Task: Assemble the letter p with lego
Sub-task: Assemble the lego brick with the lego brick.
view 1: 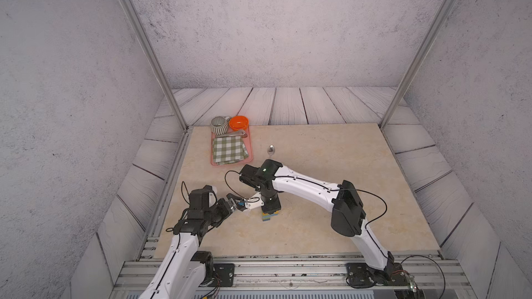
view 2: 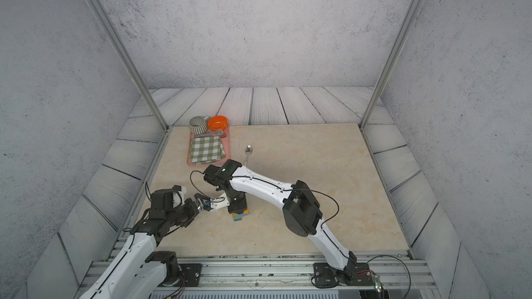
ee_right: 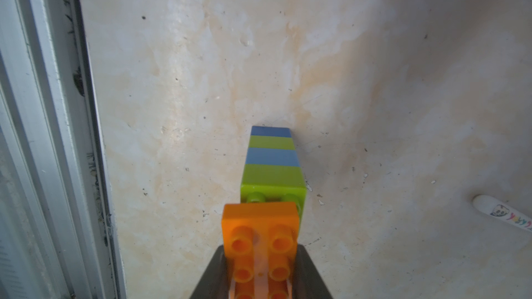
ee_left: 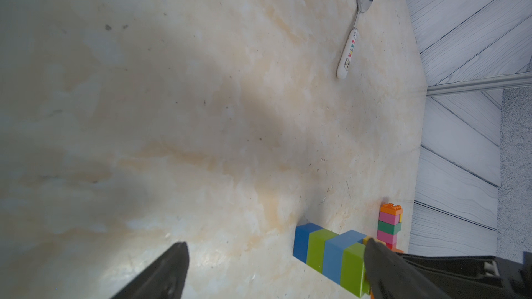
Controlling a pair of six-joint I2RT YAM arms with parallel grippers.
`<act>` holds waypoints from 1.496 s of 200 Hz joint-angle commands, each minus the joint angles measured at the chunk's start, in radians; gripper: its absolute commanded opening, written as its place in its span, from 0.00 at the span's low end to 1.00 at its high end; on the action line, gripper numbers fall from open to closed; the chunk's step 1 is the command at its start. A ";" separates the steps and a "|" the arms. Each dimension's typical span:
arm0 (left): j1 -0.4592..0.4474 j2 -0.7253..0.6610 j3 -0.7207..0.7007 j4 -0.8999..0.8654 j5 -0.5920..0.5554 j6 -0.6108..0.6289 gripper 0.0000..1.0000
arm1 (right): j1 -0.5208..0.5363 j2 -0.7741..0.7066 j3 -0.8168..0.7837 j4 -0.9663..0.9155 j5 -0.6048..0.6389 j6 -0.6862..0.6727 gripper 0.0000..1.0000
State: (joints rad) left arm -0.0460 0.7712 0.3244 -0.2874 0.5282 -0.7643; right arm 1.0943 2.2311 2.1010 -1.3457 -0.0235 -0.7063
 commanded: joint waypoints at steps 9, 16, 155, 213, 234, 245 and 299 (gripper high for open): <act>0.014 -0.006 -0.010 0.011 0.008 0.013 1.00 | 0.003 0.031 0.028 -0.014 0.001 0.020 0.00; 0.016 -0.007 -0.009 0.013 0.009 0.013 1.00 | 0.003 0.035 0.031 -0.011 0.003 0.019 0.00; 0.019 -0.006 -0.010 0.019 0.015 0.012 1.00 | 0.005 0.045 -0.019 0.015 0.003 0.057 0.00; 0.020 -0.006 -0.009 0.017 0.014 0.012 1.00 | 0.029 0.013 -0.133 0.089 0.014 0.099 0.00; 0.020 -0.006 -0.008 0.017 0.013 0.011 1.00 | 0.035 0.000 -0.150 0.094 0.019 0.109 0.00; 0.021 -0.005 -0.008 0.017 0.012 0.012 1.00 | 0.037 -0.002 -0.145 0.091 0.016 0.113 0.00; 0.023 -0.012 -0.008 0.013 0.013 0.009 1.00 | 0.039 0.043 -0.170 0.114 -0.043 0.100 0.00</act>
State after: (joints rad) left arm -0.0345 0.7708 0.3222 -0.2802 0.5320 -0.7647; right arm 1.1183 2.1868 2.0003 -1.2236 0.0135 -0.6106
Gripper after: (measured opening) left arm 0.993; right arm 0.336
